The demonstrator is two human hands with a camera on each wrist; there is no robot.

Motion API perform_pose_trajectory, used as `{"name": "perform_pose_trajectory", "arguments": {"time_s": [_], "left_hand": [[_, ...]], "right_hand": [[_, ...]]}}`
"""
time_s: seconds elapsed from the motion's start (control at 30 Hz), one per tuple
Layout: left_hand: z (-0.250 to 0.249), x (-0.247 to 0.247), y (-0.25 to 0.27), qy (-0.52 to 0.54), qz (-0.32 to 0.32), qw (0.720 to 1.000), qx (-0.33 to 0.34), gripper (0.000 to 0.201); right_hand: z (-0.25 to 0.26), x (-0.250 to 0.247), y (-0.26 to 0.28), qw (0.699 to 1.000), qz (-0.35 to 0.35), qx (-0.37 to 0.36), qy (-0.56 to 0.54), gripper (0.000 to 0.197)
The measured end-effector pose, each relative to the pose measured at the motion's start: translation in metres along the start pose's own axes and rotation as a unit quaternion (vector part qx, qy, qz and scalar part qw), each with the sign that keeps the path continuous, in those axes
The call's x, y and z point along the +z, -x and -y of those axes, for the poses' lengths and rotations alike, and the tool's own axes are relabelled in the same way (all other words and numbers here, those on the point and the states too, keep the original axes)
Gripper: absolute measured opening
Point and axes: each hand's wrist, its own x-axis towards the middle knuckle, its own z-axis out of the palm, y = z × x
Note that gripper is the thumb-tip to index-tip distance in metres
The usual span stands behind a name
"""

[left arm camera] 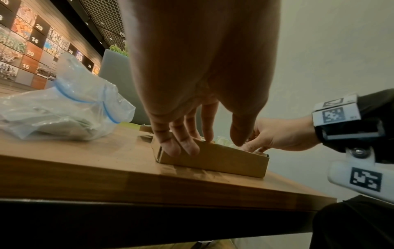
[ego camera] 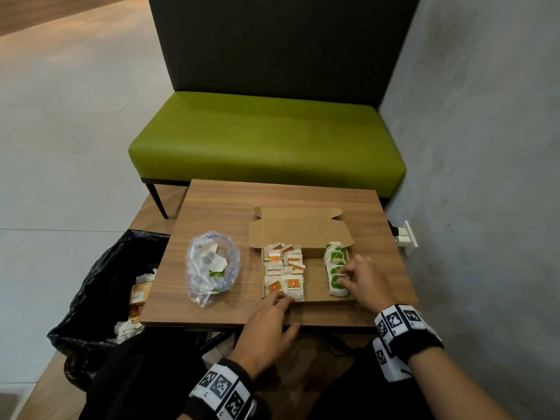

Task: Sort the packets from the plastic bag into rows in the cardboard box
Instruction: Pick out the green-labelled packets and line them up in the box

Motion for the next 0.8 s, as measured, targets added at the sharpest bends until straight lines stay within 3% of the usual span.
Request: {"name": "perform_pose_trajectory", "arguments": {"time_s": [0.17, 0.3, 0.53, 0.6, 0.67, 0.77, 0.8], "left_hand": [[0.002, 0.001, 0.0, -0.004, 0.001, 1.0, 0.007, 0.055], [0.002, 0.002, 0.0, -0.002, 0.0, 1.0, 0.008, 0.055], [-0.002, -0.003, 0.003, 0.009, 0.006, 1.0, 0.001, 0.053], [-0.005, -0.013, 0.005, 0.012, -0.028, 0.999, -0.009, 0.046], [-0.006, -0.031, 0.007, -0.009, -0.102, 0.994, -0.03, 0.036], [0.002, -0.069, 0.005, -0.084, -0.269, 0.956, -0.077, 0.022], [0.009, -0.082, 0.004, -0.125, -0.299, 0.939, -0.113, 0.021]], "right_hand": [[0.002, 0.003, 0.002, 0.997, -0.054, 0.0, 0.053, 0.022], [0.005, 0.002, 0.004, 0.998, -0.053, 0.001, 0.046, 0.027], [0.008, -0.005, 0.009, 0.998, -0.052, 0.0, 0.026, 0.016], [0.011, -0.006, 0.011, 0.997, -0.079, -0.007, 0.006, 0.013], [0.018, -0.007, 0.014, 0.994, -0.106, -0.016, -0.019, 0.011], [0.036, -0.008, 0.018, 0.988, -0.144, -0.042, -0.045, 0.008], [0.044, -0.008, 0.02, 0.985, -0.154, -0.05, -0.056, 0.007]]}}
